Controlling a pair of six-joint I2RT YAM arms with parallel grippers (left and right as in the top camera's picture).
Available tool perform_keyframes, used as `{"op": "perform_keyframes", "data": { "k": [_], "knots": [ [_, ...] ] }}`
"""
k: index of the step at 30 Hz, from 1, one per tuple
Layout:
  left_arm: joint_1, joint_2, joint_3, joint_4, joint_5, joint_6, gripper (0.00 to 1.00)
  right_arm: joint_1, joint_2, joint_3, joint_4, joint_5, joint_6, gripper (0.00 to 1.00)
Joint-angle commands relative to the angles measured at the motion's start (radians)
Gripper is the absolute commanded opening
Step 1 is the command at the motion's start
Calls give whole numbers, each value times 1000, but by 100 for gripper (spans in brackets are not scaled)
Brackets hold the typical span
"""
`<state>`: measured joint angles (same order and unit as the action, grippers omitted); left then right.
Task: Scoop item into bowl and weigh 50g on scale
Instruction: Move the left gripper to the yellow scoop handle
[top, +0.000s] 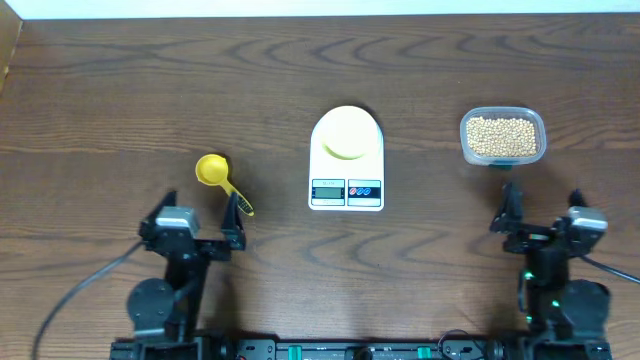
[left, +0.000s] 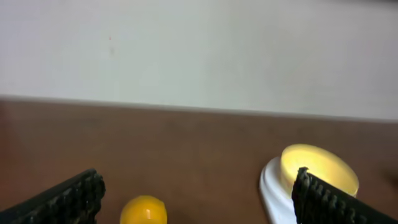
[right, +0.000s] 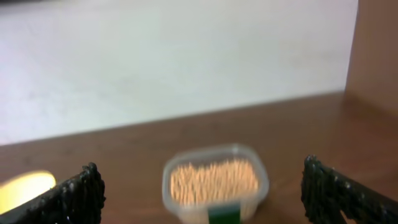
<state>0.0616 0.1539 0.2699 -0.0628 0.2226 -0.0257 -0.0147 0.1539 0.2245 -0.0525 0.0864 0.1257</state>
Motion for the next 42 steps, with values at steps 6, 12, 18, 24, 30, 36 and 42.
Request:
{"op": "perform_keyframes", "data": {
  "k": [6, 12, 18, 24, 30, 36, 42],
  "knots": [
    [-3, 479, 576, -54, -53, 32, 98, -4, 436, 539, -186, 11, -56, 99],
    [-3, 803, 928, -355, -95, 30, 98, -4, 823, 950, -530, -68, -52, 99],
    [0, 893, 994, -591, -74, -12, 98, -4, 1032, 1080, -635, -247, -46, 99],
    [1, 927, 993, -754, -236, 5, 99, -4, 1133, 1080, -634, -496, 16, 99],
    [48, 1099, 993, -755, -298, -85, 98, -3, 1212, 1080, -581, -579, 142, 99],
    [93, 1347, 993, -747, -286, -111, 98, 0, 1247, 1080, -565, -591, 166, 99],
    [95, 1518, 993, -727, -250, -110, 98, 39, 1247, 1080, -573, -584, 165, 99]
  ]
}}
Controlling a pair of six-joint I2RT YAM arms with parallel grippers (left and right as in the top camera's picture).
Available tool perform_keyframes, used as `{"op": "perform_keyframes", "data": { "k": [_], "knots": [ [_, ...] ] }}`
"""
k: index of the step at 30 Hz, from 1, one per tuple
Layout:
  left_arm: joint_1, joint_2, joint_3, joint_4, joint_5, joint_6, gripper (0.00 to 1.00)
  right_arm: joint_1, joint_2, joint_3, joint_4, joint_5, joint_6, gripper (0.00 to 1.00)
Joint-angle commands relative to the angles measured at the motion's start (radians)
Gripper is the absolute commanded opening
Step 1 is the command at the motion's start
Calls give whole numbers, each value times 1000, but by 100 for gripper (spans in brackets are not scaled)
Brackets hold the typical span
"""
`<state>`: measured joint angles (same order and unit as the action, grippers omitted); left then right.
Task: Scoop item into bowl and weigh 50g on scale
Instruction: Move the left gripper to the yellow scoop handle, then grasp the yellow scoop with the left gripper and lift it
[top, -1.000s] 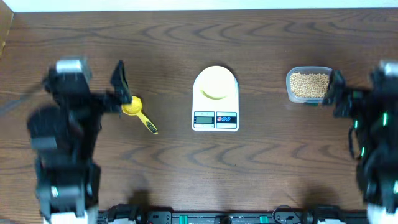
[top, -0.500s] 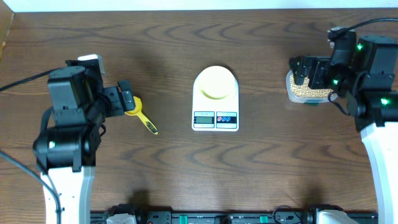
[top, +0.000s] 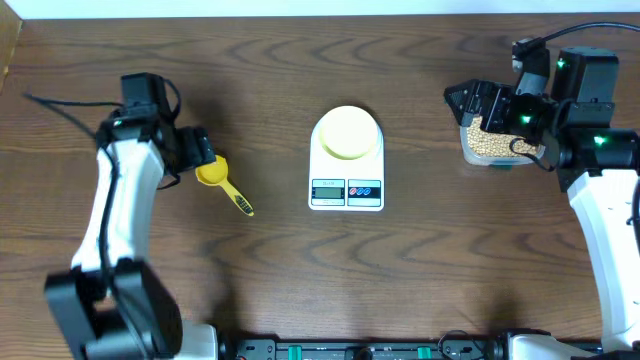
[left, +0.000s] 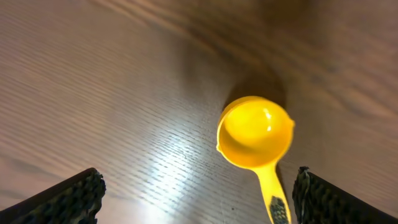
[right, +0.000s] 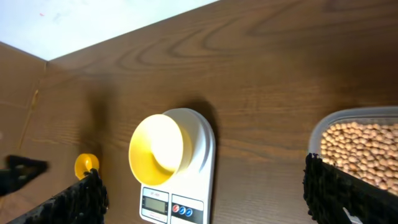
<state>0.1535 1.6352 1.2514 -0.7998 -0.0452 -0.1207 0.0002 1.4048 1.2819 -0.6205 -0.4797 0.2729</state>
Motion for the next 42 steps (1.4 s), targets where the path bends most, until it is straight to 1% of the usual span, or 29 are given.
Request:
{"op": "perform_keyframes", "data": {
  "k": [1, 6, 9, 12, 16, 22, 31, 33, 34, 36, 40, 42],
  "knots": [
    [3, 59, 11, 18, 26, -14, 98, 31, -4, 22, -6, -16, 18, 99],
    [2, 144, 11, 25, 38, 8, 98, 52, -4, 22, -23, -16, 18, 99],
    [3, 174, 11, 23, 37, 50, 98, 60, -4, 22, -43, -15, 18, 99],
    [7, 189, 11, 40, 37, 56, 98, 60, -4, 22, -62, -3, 18, 99],
    [19, 200, 11, 57, 37, 65, 85, 60, -4, 22, -72, 3, 18, 99],
    [40, 251, 11, 72, 38, 89, 84, 60, -4, 22, -63, 3, 18, 99],
    [40, 278, 11, 120, 38, 113, 84, 60, -4, 22, -41, 3, 19, 99],
    [40, 280, 11, 129, 38, 113, 79, 60, -4, 22, -37, 3, 19, 99],
    [40, 280, 11, 132, 38, 113, 74, 60, -4, 22, -37, 3, 19, 99],
    [40, 281, 11, 138, 38, 113, 67, 60, -4, 22, -38, 3, 19, 99],
    [40, 282, 11, 144, 38, 113, 63, 60, -4, 22, -37, 3, 19, 99],
    [40, 286, 11, 150, 38, 113, 58, 60, -4, 22, -37, 3, 19, 99]
  ]
}}
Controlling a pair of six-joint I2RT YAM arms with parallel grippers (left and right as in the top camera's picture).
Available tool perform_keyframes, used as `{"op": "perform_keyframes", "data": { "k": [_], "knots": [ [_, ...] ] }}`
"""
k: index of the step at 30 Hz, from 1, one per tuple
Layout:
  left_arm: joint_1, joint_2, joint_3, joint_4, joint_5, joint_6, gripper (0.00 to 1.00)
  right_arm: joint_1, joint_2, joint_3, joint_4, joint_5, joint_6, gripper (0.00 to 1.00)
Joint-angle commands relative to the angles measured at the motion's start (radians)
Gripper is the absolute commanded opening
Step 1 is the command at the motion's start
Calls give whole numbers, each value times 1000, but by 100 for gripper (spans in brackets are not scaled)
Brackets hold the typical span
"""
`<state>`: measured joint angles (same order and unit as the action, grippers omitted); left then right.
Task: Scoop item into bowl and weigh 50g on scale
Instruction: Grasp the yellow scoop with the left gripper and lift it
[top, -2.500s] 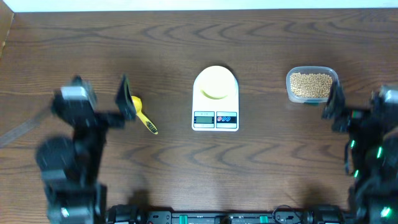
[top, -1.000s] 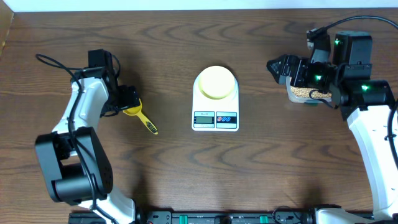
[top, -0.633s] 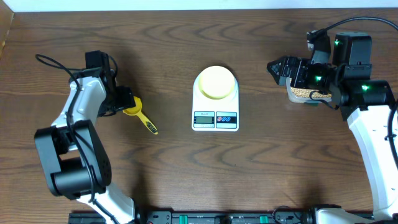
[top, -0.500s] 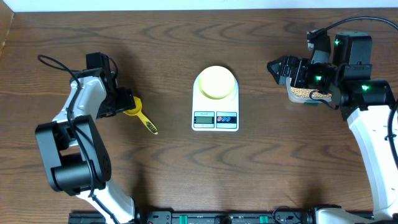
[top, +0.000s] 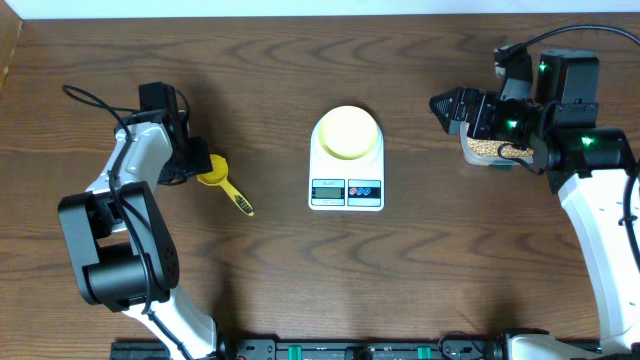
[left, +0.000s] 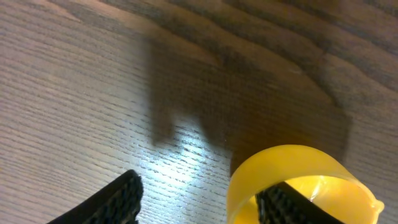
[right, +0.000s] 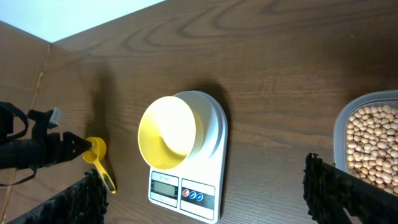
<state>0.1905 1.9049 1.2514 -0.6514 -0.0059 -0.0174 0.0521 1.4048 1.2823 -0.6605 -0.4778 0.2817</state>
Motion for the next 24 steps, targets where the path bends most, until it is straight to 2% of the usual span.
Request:
{"op": "perform_keyframes", "data": {
  "k": [1, 6, 12, 18, 20, 24],
  "knots": [
    [3, 20, 11, 4, -2, 10, 54, 8, -4, 22, 3, 1, 10, 99],
    [3, 39, 11, 10, -1, 10, 48, 8, -4, 22, 5, 1, 10, 99],
    [3, 43, 11, 13, 24, 10, 29, 8, -4, 22, 7, 1, 10, 99],
    [3, 43, 11, 13, 24, 9, 19, 8, -4, 22, 7, 8, 10, 99],
    [3, 43, 11, 13, 25, 9, 8, 8, -4, 22, 7, 9, 10, 99],
    [3, 43, 11, 13, 28, 5, 8, 8, -4, 22, 5, 27, 10, 99]
  ]
}}
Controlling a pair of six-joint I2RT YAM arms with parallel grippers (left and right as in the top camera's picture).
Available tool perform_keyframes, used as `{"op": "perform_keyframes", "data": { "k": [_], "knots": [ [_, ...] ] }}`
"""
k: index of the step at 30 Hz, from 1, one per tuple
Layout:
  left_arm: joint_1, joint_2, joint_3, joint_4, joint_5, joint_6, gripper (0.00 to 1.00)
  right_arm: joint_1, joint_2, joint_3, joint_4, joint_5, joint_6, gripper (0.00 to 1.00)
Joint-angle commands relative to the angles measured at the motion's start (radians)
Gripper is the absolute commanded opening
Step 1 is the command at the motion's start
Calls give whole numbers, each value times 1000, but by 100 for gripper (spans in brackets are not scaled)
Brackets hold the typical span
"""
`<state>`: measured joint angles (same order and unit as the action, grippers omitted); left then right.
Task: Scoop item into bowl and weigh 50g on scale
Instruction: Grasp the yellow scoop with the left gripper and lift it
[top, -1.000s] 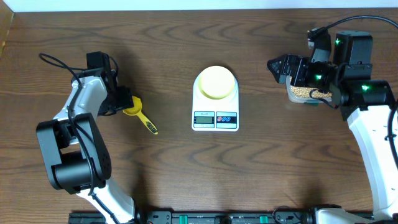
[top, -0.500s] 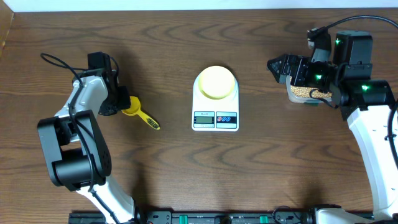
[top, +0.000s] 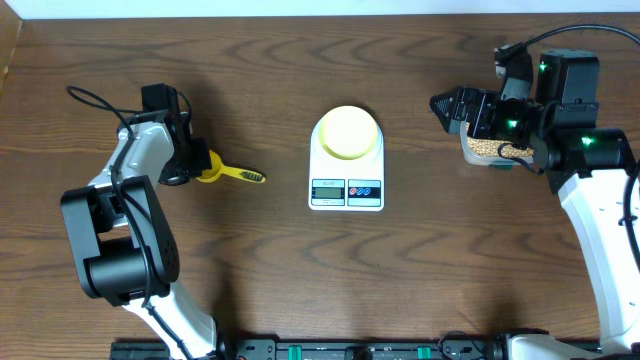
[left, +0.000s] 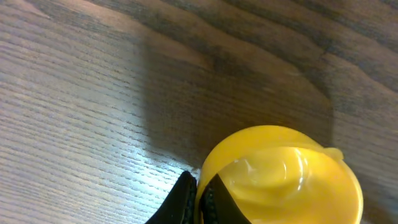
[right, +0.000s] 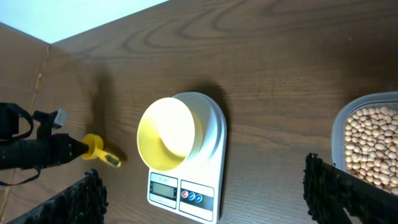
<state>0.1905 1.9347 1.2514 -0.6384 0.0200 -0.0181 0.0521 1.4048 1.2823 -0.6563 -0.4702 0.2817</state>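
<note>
A yellow scoop (top: 212, 169) lies on the table left of the scale, its handle pointing right. My left gripper (top: 188, 165) is shut on the rim of the scoop's cup (left: 283, 177), one finger (left: 186, 194) outside the wall and one inside. The white scale (top: 347, 170) stands mid-table with a yellow bowl (top: 347, 133) on its plate. A clear tub of beans (right: 372, 146) sits at the right, mostly hidden overhead under my right arm. My right gripper (top: 452, 106) hangs open, high between the scale and the tub, holding nothing.
Brown wooden table (top: 300, 270) with a pale wall along its far edge. Cables trail from both arms. In the right wrist view the scale's display (right: 164, 193) and buttons face the near side.
My left gripper went from open, straddling the scoop's rim, to shut on it. The scoop's handle swung from pointing down-right to pointing right. The right arm has not moved.
Both arms first sat folded at the table's front, grippers open. Then the left was over the scoop and the right over the bean tub. After that the left fingers straddled the scoop's rim; now they are shut on it and the scoop has turned.
</note>
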Motion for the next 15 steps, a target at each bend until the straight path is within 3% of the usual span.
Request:
{"op": "perform_keyframes", "data": {
  "k": [1, 15],
  "knots": [
    [3, 13, 11, -1, 10, 6, 8, 8, -4, 22, 2, 20, 10, 99],
    [3, -72, 26, -42, 133, -51, 7, 8, -4, 22, -37, -23, 20, 99]
  ]
}}
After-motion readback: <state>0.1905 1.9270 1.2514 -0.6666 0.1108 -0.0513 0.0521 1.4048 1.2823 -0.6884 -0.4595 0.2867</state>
